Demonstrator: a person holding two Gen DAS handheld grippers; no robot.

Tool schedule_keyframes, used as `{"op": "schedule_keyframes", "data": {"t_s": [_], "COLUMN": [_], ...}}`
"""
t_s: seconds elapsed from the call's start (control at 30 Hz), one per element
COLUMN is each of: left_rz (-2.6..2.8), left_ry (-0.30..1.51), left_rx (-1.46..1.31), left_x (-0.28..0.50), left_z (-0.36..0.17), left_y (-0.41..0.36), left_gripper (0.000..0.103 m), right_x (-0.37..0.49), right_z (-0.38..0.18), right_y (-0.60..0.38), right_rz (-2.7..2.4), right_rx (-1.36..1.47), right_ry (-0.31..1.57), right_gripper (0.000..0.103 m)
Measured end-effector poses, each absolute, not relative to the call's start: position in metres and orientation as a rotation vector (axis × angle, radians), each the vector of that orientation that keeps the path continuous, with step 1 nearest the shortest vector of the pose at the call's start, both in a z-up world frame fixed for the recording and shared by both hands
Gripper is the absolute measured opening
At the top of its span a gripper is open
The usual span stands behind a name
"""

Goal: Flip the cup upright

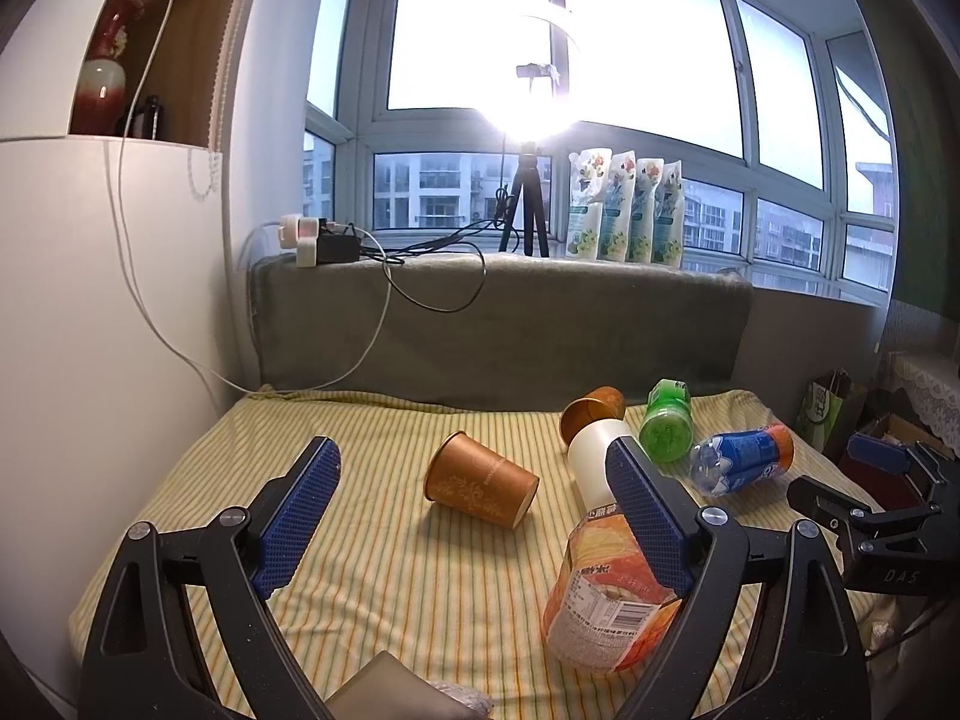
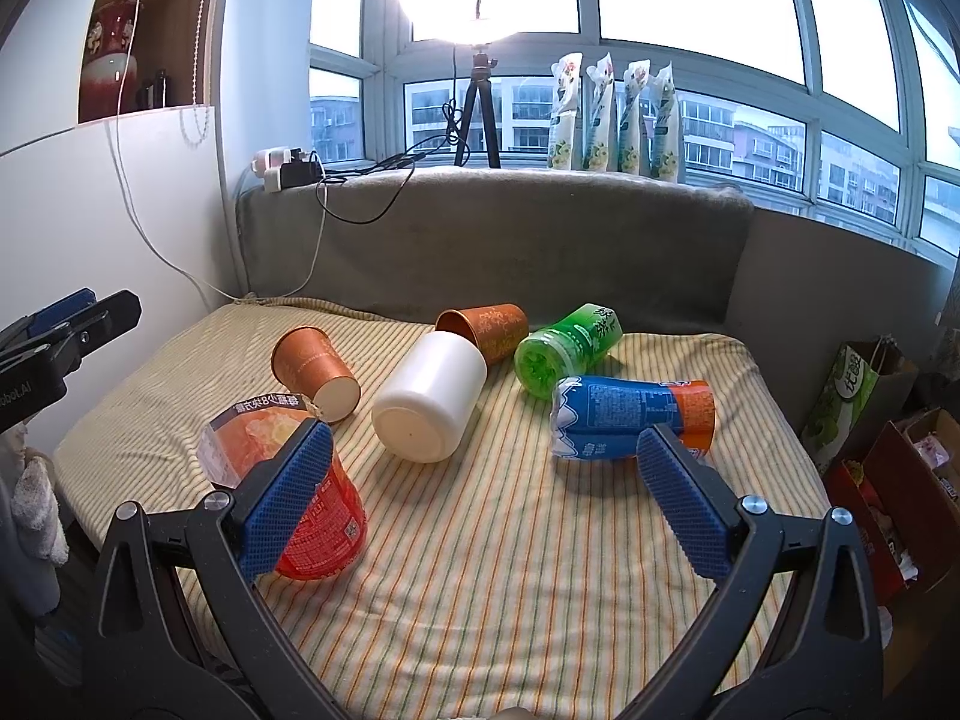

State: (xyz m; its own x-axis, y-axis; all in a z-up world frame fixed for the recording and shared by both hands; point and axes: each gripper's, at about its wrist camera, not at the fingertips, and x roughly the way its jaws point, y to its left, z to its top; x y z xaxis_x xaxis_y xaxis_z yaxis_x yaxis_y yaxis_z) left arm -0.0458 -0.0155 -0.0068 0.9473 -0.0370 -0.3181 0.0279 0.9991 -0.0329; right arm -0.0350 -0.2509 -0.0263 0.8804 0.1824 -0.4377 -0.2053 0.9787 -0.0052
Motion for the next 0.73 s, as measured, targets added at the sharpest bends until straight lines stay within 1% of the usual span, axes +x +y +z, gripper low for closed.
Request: {"op": "schedule_keyframes", "data": {"t_s": [0.73], "left_rz": [-0.021], "left_ry": [0.313], "left_rx": [-0.013], "left_x": [-0.0428], "left_z": [-0.0101], "left_y": [-0.0158], "left_gripper": [0.090], "right_x": [-0.0318], "right_z": [-0.0317], "right_y": [-0.2482], "right_rz": [0.206], "right_rx": [-0.054], "right_ry": [0.463], "right_gripper": [0.103]}}
